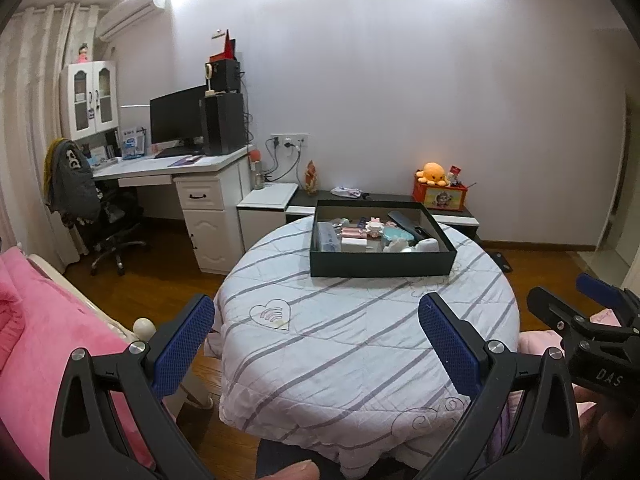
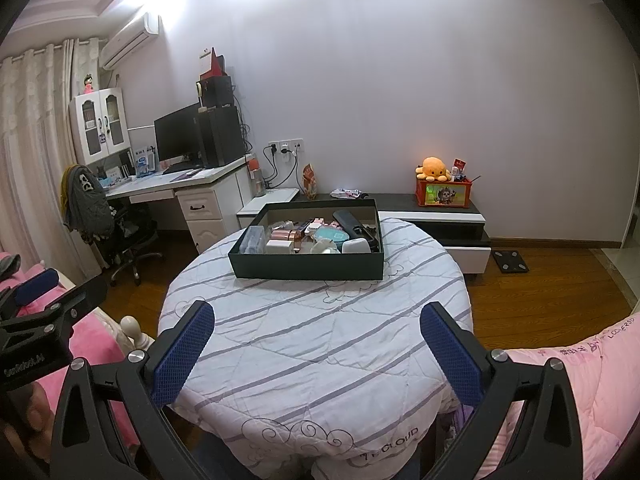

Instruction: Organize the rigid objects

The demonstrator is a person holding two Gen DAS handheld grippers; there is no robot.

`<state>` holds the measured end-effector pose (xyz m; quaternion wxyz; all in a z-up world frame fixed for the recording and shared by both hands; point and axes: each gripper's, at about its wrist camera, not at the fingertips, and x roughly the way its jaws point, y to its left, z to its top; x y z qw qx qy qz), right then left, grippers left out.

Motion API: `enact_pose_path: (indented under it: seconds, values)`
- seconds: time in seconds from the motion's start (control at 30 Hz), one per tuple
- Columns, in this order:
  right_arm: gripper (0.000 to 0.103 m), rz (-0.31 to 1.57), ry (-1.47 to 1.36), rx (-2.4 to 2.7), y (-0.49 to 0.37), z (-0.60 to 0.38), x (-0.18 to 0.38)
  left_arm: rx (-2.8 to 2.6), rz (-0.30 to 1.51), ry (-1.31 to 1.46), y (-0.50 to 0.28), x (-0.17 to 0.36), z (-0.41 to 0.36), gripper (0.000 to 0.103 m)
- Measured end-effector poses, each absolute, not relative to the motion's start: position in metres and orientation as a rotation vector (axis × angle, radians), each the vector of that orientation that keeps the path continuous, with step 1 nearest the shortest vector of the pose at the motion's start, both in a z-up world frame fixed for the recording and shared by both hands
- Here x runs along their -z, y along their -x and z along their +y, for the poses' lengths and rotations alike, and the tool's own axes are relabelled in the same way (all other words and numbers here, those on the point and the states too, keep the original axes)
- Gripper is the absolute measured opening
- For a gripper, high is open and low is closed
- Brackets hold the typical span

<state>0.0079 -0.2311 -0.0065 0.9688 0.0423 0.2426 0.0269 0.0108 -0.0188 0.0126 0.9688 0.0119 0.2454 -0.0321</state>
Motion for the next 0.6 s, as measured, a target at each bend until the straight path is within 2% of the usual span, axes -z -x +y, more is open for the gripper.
enact_pose_path:
  seconds: [0.37, 0.6]
  values:
    - [0.103, 0.496, -0.084, -0.053, -0.008, -0.231, 0.011, 0.064, 0.492, -0.036, -0.011, -0.013, -0.019, 0.103]
    - [0.103, 0.505, -0.084, -0.056, -0.005, -0.233, 0.018, 0.061, 0.423, -0.044, -0.002, -0.018, -0.019, 0.103]
